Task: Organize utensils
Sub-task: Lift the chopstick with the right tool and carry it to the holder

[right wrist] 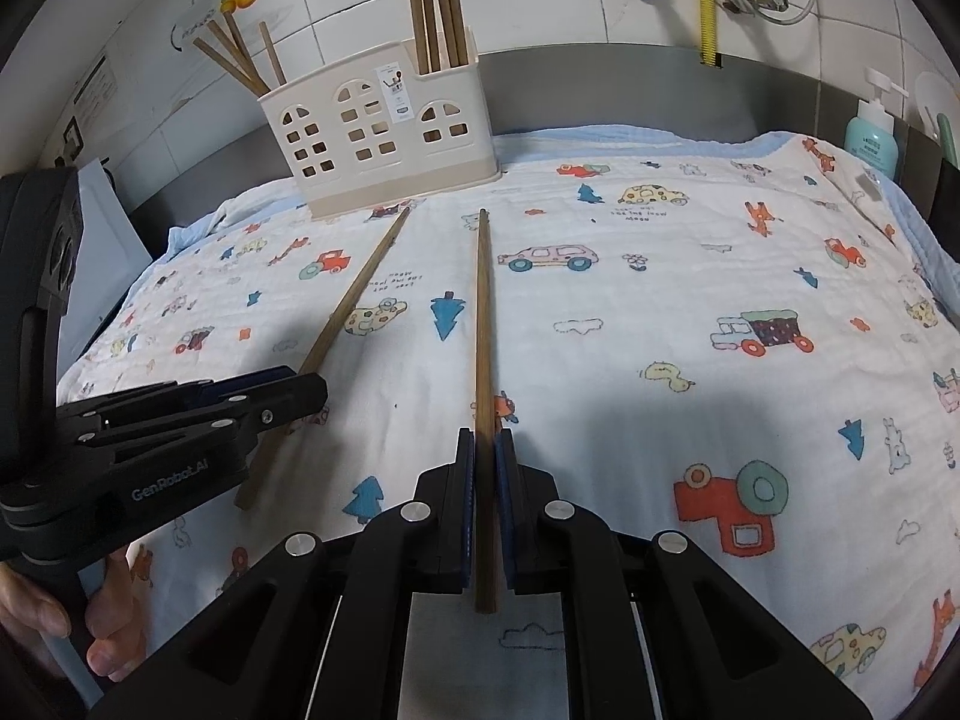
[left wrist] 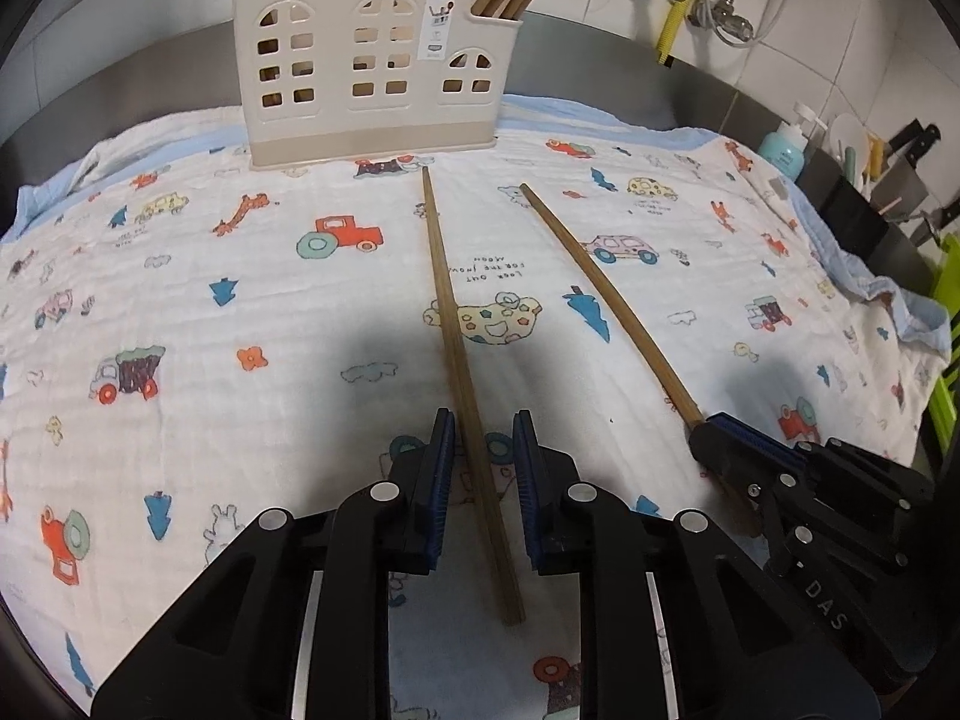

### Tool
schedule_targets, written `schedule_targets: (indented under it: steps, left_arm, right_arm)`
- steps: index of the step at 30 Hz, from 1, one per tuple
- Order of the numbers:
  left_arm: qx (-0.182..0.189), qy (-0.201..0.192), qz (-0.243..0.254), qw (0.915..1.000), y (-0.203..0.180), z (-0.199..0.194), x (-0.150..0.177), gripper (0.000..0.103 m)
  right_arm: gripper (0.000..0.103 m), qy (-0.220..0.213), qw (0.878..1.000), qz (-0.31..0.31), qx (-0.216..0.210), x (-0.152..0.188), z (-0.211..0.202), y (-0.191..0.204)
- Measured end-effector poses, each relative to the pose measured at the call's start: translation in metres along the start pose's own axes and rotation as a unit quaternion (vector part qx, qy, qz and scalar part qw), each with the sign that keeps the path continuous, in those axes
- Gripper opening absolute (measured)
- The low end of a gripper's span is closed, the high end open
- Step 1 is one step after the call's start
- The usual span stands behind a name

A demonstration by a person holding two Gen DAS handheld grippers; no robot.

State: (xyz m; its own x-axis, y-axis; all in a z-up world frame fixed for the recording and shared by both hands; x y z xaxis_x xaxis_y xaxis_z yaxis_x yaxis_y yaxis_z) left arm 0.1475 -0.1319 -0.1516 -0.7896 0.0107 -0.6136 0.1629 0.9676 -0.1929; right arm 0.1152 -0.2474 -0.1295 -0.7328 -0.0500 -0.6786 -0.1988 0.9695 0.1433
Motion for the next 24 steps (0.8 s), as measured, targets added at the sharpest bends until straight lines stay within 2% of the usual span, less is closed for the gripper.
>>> schedule_targets:
  steps: [2, 5, 11, 14, 19, 24]
  left_arm:
    - [-0.013, -0.001, 0.003, 0.9999, 0.001, 0.001, -0.002, 0.01]
    - [-0.009, 0.005, -0.01, 0.9999, 0.006, 0.001, -0.004, 0.006]
    - [0.002, -0.002, -0.013, 0.9999, 0.014, -0.011, -0.01, 0.006]
    - [0.007, -0.021, -0.014, 0.9997, 0.02, -0.028, -0.017, 0.006]
    - [0.038, -0.05, -0.008, 0.998, 0.025, -0.057, -0.032, 0.006]
    - [0.046, -0.047, 0.029, 0.9974, 0.02, -0.071, -0.039, 0.006]
  right_arm:
    - [0.007, 0.001, 1.0, -0.003, 0.0, 0.0, 0.0, 0.0]
    - [0.007, 0.0, 1.0, -0.008, 0.003, 0.0, 0.0, 0.0]
    - [0.007, -0.015, 1.0, -0.017, 0.002, -0.01, -0.013, 0.004]
    - [0.007, -0.032, 0.999, -0.026, 0.004, -0.021, -0.027, 0.006]
    - [0.007, -0.073, 0.996, -0.041, -0.001, -0.05, -0.059, 0.013]
    - [0.007, -0.105, 0.993, -0.053, -0.015, -0.08, -0.084, 0.022]
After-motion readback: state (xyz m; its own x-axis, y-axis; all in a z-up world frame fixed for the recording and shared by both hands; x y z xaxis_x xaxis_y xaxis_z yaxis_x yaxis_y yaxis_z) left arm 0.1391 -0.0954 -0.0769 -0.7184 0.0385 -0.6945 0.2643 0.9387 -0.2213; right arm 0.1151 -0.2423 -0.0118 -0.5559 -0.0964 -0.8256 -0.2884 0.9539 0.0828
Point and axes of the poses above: each gripper's, at about its wrist camera, not at the fingertips, and z roughly the way its jaws point, y to its left, x to its underside, the point moved 4 cm from there along z, roughly the way its jaws point, and after that the axes turned 3 degrees about -z, right-handed, at the moved point
